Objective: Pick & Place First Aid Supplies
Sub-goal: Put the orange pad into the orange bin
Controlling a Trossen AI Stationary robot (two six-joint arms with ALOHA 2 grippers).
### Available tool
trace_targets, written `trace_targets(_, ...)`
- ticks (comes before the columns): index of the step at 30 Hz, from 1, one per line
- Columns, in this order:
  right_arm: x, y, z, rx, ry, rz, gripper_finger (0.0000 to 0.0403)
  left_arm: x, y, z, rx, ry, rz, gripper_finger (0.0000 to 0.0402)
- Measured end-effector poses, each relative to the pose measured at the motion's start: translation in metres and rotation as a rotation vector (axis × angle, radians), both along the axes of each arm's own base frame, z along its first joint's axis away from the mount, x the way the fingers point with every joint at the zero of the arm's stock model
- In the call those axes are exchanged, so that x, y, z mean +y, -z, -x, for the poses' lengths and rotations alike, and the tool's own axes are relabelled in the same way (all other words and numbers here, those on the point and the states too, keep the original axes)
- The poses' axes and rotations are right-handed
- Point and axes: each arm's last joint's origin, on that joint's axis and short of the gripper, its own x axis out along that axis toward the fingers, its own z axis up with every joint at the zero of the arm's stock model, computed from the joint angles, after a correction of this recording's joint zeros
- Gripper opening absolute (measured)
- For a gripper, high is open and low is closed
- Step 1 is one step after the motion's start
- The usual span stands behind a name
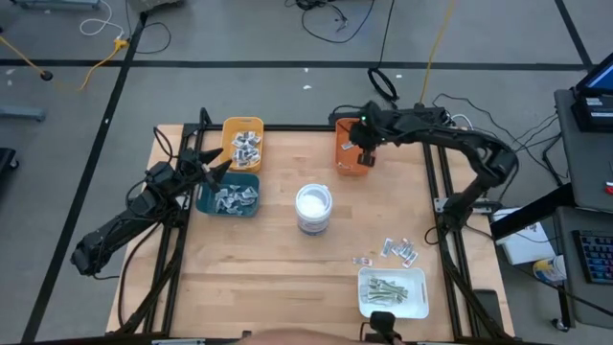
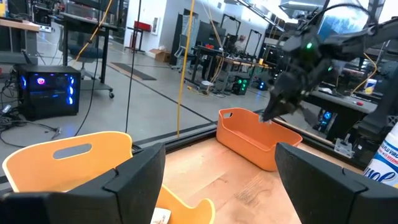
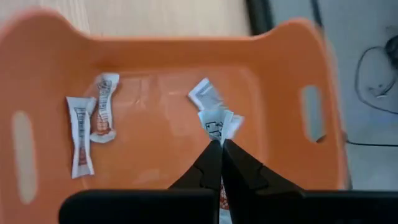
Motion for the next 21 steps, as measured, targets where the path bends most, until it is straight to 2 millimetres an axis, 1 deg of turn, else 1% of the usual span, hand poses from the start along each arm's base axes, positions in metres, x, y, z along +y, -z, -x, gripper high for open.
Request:
trace_targets(4, 0.001, 0.021, -0.011, 0.027, -0.034, -0.053, 0.0, 0.0, 0.0, 0.0, 0.0, 0.0, 0.0, 0.0306)
trace_targets(7, 0.004, 0.03, -0.018, 0.042, -0.056, -0.06, 0.0, 0.0, 0.0, 0.0, 0.0, 0.0, 0.0, 0.0306)
trace_targets(10, 0.005, 0.035, -0.023, 0.044, -0.074, -0.055, 0.0003, 0.0, 0.0, 0.0, 0.0, 0.001, 0.0, 0.0306)
trace_targets(16, 0.005, 0.036, -0.022, 0.041, -0.031, -0.084, 0.0019, 0.0, 0.0, 0.0, 0.0, 0.001, 0.0, 0.0306)
trace_targets(18, 0.006, 0.036, -0.022, 0.024, -0.029, -0.105, 0.0034, 0.0, 0.0, 0.0, 0.0, 0.0, 0.0, 0.0306)
trace_targets(21, 0.008, 0.031, -0.023, -0.025, -0.045, -0.157, 0.0071, 0.0, 0.0, 0.0, -0.001, 0.0, 0.0, 0.0306)
